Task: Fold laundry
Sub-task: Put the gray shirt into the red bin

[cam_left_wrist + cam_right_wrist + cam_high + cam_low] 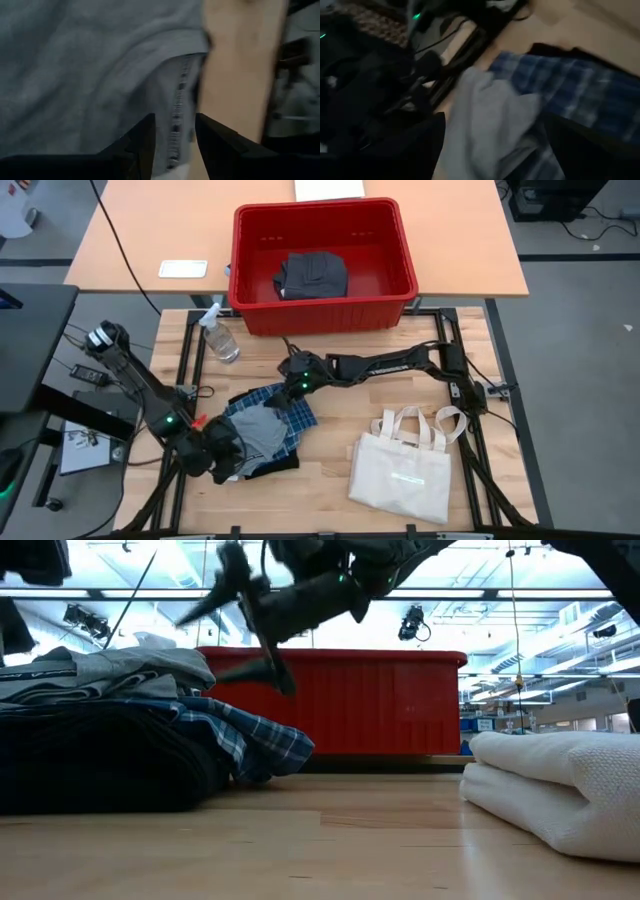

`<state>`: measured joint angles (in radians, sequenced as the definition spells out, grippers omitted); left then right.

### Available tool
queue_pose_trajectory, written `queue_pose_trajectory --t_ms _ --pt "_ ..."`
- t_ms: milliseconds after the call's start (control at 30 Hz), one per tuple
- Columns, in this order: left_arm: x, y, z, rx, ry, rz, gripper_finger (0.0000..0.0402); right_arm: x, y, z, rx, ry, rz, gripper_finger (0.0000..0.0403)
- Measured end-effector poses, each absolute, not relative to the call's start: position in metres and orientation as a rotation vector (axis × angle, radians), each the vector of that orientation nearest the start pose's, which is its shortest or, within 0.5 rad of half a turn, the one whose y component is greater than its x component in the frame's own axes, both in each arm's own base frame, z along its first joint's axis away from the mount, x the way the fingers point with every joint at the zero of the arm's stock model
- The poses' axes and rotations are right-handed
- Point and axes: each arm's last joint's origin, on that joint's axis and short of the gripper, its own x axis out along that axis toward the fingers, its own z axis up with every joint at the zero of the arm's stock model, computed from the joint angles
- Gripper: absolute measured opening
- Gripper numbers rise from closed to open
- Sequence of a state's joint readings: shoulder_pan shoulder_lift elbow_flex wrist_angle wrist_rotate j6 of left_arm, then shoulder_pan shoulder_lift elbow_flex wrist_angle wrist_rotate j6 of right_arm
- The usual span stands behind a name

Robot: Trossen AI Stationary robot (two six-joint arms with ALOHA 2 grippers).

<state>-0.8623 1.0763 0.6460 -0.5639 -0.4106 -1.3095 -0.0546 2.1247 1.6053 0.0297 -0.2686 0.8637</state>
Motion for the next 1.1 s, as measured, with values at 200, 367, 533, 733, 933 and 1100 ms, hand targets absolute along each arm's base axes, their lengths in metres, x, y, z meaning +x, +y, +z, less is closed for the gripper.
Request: queue_pose_trajectory --t_ms 200,367,533,733,933,1100 --pt "0.142 -0.147 0.191 -0.539 0.939 0.220 0.0144 0.494 -0.021 0.202 0.921 0.528 -0.051 0.0345" --pt "0.148 -0.152 0.177 -0.484 0.965 0.246 0.0144 0.507 -0.019 0.185 0.938 0.558 -0.049 0.0345" --pt "0.155 -0.152 0.171 -0.492 0.976 0.270 0.0144 0.516 -0.017 0.174 0.984 0.610 -0.035 0.0345" --pt "0.159 -0.149 0.171 -0.495 0.981 0.280 0.0144 0.519 -0.007 0.175 1.038 0.666 -0.001 0.0345" --pt "0.159 -0.148 0.170 -0.494 0.981 0.286 0.0144 0.525 0.014 0.208 1.058 0.713 0.039 0.0345" --pt "0.159 -0.148 0.170 -0.503 0.981 0.292 0.0144 0.523 0.024 0.230 1.021 0.768 -0.030 0.0345"
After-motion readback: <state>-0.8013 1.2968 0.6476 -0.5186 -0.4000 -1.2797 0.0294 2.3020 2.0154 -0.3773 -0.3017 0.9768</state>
